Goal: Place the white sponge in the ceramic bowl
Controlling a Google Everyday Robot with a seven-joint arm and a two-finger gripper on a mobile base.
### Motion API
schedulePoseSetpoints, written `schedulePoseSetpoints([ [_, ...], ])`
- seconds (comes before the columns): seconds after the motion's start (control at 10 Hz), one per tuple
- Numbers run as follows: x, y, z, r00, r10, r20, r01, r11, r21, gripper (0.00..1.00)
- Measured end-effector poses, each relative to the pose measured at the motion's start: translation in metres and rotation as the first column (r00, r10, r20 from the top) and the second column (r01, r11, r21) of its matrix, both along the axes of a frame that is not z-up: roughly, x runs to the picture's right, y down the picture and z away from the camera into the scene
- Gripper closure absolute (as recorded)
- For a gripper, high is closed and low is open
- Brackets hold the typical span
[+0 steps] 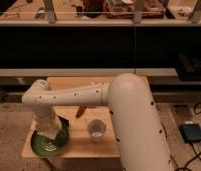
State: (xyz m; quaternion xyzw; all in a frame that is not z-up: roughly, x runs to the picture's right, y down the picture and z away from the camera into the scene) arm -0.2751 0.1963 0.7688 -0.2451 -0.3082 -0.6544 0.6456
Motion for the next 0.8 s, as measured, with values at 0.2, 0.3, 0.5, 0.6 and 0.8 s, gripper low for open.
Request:
schedulePoseSetpoints([
  [0.2,0.004,-0.001,-0.002,1.000,0.001,-0.004,-0.001,1.0000,-0.003,0.36],
  [0.3,0.001,-0.004,-0.006,1.000,-0.002,-0.005,0.002,1.0000,-0.008,0.36],
  [0.5,-0.006,-0.008,-0.012,1.000,0.001,-0.006,-0.001,0.9998,-0.021,0.36],
  [0.6,-0.007,-0.009,-0.015,1.000,0.004,0.002,-0.004,0.9996,-0.028,0.36],
  [0.8,-0.009,-0.011,-0.018,1.000,0.000,-0.001,0.000,0.9992,-0.041,0.36],
])
